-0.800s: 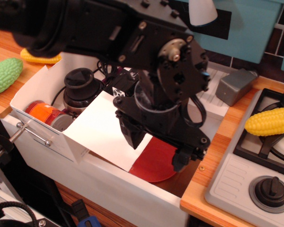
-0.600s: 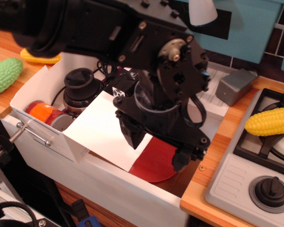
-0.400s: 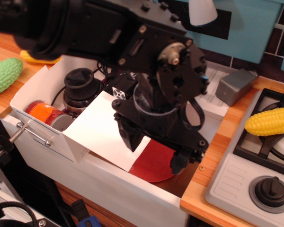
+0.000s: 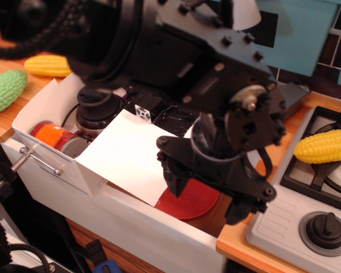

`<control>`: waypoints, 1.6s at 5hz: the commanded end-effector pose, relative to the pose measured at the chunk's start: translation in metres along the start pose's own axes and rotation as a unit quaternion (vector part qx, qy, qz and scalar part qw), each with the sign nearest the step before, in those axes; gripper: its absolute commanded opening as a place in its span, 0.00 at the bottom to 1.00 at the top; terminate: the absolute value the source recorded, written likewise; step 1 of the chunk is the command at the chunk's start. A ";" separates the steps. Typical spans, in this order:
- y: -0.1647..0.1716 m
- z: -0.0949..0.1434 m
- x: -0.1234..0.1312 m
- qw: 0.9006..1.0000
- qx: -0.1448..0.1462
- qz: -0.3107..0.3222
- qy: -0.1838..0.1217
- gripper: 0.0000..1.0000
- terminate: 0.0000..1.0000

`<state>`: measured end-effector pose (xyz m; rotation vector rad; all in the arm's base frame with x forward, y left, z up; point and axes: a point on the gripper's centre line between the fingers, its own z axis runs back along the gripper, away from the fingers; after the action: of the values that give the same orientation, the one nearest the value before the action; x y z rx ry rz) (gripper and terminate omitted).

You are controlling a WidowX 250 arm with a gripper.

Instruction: Close white1fbox flap

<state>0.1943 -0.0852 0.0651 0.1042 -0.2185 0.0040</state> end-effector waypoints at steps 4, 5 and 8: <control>0.003 -0.051 0.000 0.997 0.063 0.017 -0.040 1.00 0.00; 0.017 -0.054 0.004 0.997 0.070 -0.002 -0.033 1.00 0.00; 0.030 -0.017 0.016 0.987 0.147 -0.063 0.003 1.00 0.00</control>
<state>0.2048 -0.0500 0.0486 0.4401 -0.1608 -0.0948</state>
